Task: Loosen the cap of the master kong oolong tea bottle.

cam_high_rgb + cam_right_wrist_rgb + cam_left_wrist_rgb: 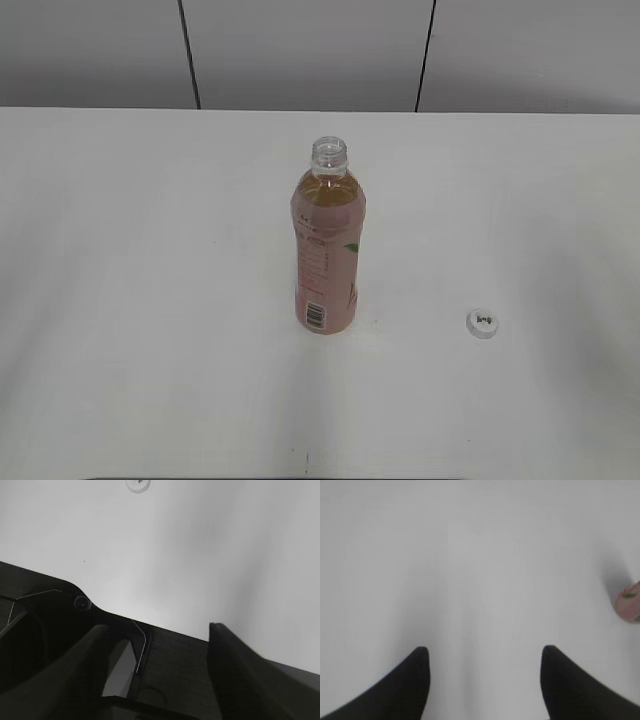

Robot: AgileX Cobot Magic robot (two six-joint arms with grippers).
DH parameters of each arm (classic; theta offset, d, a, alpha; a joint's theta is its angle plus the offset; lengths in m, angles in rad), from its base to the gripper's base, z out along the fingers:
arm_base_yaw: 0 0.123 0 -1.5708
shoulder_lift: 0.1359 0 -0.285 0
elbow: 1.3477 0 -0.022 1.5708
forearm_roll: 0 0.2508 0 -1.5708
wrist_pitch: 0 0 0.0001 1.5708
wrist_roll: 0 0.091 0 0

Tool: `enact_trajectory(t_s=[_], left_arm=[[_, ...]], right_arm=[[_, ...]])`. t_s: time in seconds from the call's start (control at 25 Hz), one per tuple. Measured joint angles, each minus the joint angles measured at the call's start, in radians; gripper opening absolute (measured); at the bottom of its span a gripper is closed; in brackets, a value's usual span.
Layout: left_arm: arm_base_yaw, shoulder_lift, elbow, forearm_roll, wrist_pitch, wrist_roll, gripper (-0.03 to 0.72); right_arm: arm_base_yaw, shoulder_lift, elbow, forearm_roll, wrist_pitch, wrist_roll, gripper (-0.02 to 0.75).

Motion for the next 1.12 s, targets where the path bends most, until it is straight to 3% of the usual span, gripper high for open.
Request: enact_trajectory(t_s=[0.12,0.48,1.12], left_arm=[[0.0,-0.098,0.006,0.0,0.08,0.029,0.435],[0.0,-0.303,0.099,-0.064,0.08,0.058,0.434],[-0.002,-0.455,0.101,-0.136,0.075,0.173,0.433]], right_arm=[[0.0,-0.121,0.066,-0.017,-0.011,0.006,0.463],[0.0,-0.482,0.316,-0.08,-0.062,0.013,0.457],[0.0,-0.982,0.326,-0.087,-0.07,0.05,0.385]])
